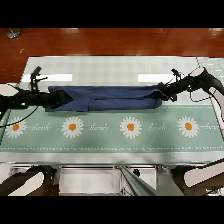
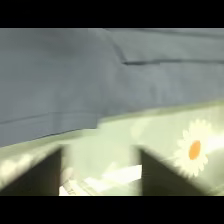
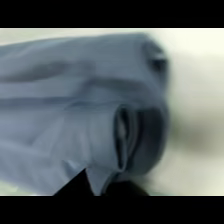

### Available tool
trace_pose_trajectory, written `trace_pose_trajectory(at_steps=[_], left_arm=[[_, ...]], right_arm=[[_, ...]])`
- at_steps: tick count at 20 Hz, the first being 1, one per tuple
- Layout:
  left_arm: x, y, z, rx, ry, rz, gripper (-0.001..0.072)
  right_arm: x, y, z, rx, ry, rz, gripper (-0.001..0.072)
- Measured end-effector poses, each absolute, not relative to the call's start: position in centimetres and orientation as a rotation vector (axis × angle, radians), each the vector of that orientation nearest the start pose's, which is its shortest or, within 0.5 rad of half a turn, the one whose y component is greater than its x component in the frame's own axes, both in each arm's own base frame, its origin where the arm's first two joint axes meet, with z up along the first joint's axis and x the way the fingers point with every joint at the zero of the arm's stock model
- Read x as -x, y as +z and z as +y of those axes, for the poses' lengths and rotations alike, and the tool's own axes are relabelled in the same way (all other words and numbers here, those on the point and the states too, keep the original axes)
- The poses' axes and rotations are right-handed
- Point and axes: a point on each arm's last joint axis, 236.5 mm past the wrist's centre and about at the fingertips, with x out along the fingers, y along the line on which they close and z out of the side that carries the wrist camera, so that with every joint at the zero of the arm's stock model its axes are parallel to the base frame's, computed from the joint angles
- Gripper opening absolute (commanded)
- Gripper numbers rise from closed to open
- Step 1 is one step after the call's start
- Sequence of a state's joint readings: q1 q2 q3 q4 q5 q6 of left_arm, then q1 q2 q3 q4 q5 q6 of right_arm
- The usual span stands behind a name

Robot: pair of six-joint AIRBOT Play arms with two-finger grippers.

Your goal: Fold the shirts.

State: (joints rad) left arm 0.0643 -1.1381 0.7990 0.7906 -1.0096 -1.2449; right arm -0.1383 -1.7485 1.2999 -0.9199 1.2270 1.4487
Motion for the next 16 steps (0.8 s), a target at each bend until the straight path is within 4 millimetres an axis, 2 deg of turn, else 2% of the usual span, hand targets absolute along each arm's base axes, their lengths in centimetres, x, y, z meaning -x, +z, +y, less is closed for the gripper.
trace_pose_trajectory(at_steps=[3,5,9,11,13,16], left_arm=[[-33.7,0.1,-14.8,0.531,-0.482,1.166,0.0022],[-33.3,0.8,-17.4,0.494,-0.552,1.153,0.0021],[-33.7,1.0,-23.7,0.385,-0.66,1.101,0.002],[-34.7,0.3,-27.3,0.361,-0.69,1.105,0.0021],[-35.0,-0.9,-31.8,0.338,-0.746,1.156,0.0021],[-33.3,-3.3,-39.1,0.299,-0.841,1.259,0.0021]], right_arm=[[-41.2,-5.8,7.9,-0.633,0.311,1.498,0.0031],[-39.9,-2.9,7.6,-0.57,0.326,1.468,0.0031],[-35.0,3.0,7.3,-0.463,0.323,1.354,0.0031],[-32.0,5.5,7.3,-0.434,0.305,1.282,0.0032],[-29.2,7.4,7.3,-0.421,0.287,1.22,0.0032],[-26.2,9.6,7.6,-0.415,0.275,1.147,0.0032]])
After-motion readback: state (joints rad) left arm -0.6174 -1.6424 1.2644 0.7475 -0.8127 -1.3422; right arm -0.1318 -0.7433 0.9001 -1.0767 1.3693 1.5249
